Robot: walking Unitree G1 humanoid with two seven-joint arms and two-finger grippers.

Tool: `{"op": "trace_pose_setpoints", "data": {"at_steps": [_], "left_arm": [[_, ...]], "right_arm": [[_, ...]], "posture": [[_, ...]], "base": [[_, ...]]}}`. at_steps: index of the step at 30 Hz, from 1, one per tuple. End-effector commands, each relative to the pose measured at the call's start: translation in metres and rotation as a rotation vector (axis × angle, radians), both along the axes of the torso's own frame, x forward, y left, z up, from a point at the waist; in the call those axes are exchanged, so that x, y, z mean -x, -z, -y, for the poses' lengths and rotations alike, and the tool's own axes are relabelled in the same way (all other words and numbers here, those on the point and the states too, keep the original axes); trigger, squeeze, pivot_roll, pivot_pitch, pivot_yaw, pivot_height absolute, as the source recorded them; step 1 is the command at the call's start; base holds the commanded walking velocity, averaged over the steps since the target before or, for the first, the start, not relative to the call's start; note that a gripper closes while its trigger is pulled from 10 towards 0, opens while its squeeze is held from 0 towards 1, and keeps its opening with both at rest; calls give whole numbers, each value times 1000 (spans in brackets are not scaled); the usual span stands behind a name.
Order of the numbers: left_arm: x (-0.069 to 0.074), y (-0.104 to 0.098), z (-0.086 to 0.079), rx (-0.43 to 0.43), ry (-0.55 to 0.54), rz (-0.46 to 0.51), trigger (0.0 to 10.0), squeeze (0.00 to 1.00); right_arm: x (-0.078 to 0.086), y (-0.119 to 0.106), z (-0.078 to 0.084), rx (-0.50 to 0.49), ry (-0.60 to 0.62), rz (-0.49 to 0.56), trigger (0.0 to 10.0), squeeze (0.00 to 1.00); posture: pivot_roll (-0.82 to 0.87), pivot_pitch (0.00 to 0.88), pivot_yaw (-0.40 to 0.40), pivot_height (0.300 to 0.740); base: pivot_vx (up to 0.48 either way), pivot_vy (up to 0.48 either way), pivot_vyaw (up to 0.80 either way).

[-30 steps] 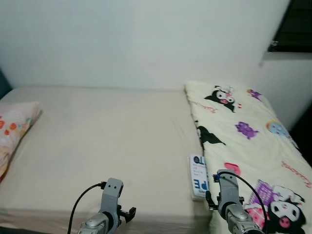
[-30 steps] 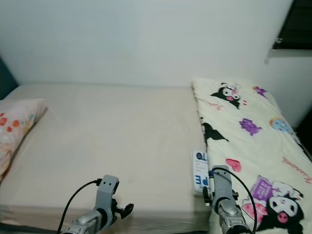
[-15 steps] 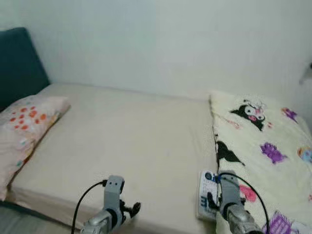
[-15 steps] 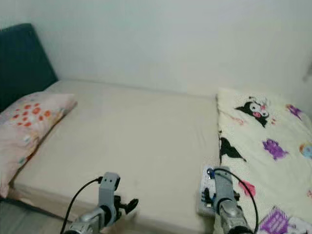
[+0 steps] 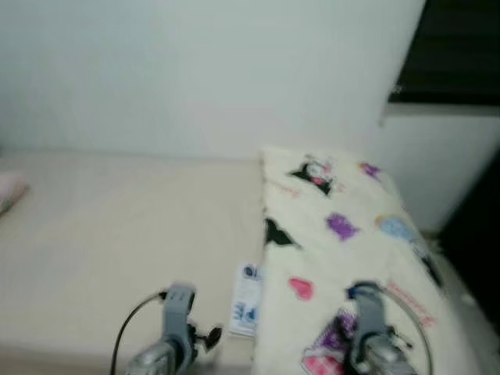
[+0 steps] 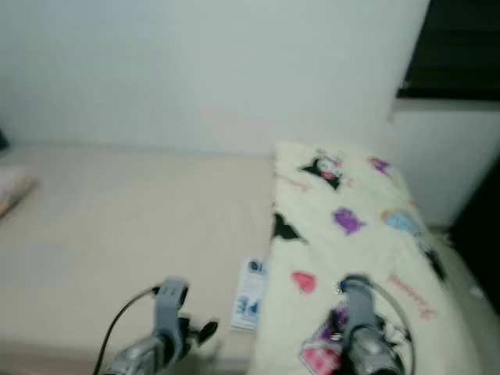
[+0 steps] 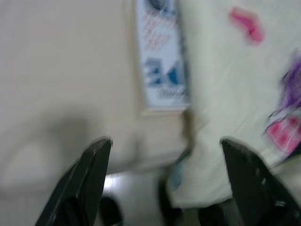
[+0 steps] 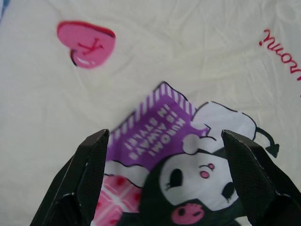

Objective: Clean up the room

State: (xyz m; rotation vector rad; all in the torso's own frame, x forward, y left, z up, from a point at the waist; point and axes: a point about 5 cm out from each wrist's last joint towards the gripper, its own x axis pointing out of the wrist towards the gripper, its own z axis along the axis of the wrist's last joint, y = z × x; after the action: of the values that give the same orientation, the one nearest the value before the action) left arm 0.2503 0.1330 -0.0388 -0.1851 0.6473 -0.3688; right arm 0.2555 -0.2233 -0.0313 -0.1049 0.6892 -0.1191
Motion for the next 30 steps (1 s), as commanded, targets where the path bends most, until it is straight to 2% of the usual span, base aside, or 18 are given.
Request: {"op": "trace_pose_setpoints", "data": {"at_steps": [1, 5, 7, 8, 12, 16, 17, 19, 23, 25, 27, 28, 30], "left_arm": [[-2, -1, 1, 4, -9, 1, 10000, 0], [-5, -3, 0, -1, -28, 2, 10000, 0], [-16, -10, -9, -29, -126, 33, 10000, 0], [-16, -10, -9, -29, -126, 33, 10000, 0], [-35, -26, -32, -79, -288, 97, 10000, 0], [-43, -35, -44, -86, -361, 128, 10000, 0], [-49, -42, -52, -89, -409, 153, 10000, 0], [-51, -44, -55, -91, -420, 162, 10000, 0], [-61, -58, -70, -113, -477, 201, 10000, 0], [-62, -58, -71, -113, -482, 200, 10000, 0], [-61, -57, -71, -96, -474, 187, 10000, 0], [-58, -53, -68, -48, -444, 158, 10000, 0], [-57, -52, -67, -36, -437, 151, 10000, 0]], "right_arm": [[-1, -2, 5, 9, 8, 8, 10000, 0], [-2, -3, 4, 4, 8, 12, 10000, 0], [-5, -5, 1, -28, 1, 36, 10000, 0], [-5, -5, 1, -28, 1, 36, 10000, 0], [-7, -6, -4, -53, -14, 54, 10000, 0], [-8, -6, -6, -68, -22, 61, 10000, 0], [-9, -7, -9, -81, -27, 65, 10000, 0], [-10, -7, -9, -86, -29, 65, 10000, 0], [-14, -10, -14, -106, -48, 82, 10000, 0], [-15, -11, -15, -109, -51, 87, 10000, 0], [-17, -13, -15, -115, -56, 99, 10000, 0], [-21, -17, -15, -127, -60, 124, 10000, 0], [-22, -18, -15, -130, -61, 131, 10000, 0]], "posture": [[34, 8, -4, 740], [34, 8, -4, 740], [29, 13, -3, 740], [29, 13, -3, 740], [22, 16, 0, 740], [22, 16, 0, 740], [19, 18, 3, 740], [19, 18, 3, 736], [10, 23, 6, 716], [10, 23, 6, 711], [4, 25, 8, 701], [-6, 30, 10, 691], [-6, 30, 10, 686]], "base": [[0, -412, 0], [0, -247, 0], [0, 0, 0], [0, 0, 0], [0, 0, 0], [0, 0, 0], [0, 0, 0], [0, 0, 0], [0, 0, 0], [0, 0, 0], [0, 0, 0], [0, 0, 0], [0, 0, 0]]}}
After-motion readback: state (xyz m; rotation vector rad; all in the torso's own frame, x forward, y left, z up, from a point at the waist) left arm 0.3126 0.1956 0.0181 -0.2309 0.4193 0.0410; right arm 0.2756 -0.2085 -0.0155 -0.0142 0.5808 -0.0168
